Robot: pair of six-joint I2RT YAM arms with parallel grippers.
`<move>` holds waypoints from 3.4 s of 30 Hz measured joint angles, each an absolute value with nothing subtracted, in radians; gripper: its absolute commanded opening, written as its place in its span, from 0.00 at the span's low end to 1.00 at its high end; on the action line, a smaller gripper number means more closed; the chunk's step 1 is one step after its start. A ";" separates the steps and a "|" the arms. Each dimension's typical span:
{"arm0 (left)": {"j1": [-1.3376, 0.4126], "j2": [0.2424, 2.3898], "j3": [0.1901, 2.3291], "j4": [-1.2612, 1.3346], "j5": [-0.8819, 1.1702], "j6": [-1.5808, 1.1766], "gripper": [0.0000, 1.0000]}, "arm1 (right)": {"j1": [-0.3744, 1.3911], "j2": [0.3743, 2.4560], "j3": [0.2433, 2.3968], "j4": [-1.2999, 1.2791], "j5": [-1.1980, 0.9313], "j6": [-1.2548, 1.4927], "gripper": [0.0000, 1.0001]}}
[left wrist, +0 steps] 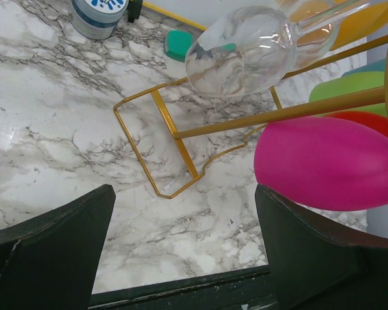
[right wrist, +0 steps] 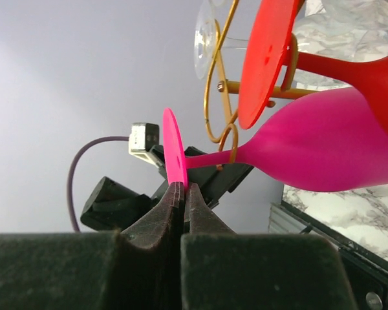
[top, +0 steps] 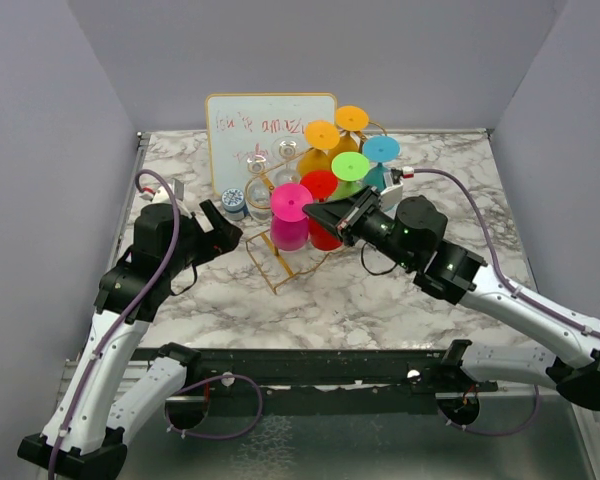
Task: Take the wine glass off the wine glass rack
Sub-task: Pick up the wine glass from the wine rack, then place the wine glass at the center of the board.
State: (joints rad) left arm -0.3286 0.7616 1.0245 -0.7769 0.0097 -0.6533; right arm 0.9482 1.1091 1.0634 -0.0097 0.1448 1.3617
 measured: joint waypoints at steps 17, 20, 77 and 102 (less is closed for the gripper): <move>-0.329 0.788 1.042 -0.797 0.047 -0.630 0.91 | 0.948 1.063 1.040 -0.096 0.146 1.406 0.01; -0.329 0.789 1.042 -0.799 0.051 -0.627 0.91 | 0.948 1.063 1.040 -0.106 0.145 1.413 0.00; -0.346 0.644 0.760 -0.575 0.781 -0.681 0.68 | 0.948 0.754 0.719 -0.326 -0.180 0.851 0.01; -0.742 0.802 0.742 -0.337 0.598 -0.714 0.55 | 0.948 0.765 0.625 -0.113 -0.295 0.888 0.01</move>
State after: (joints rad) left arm -0.7418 0.8024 0.7418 -0.3367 0.5983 -0.7139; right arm 0.9482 0.7654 0.6250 -0.1127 -0.2951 0.8883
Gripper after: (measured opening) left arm 0.611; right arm 0.023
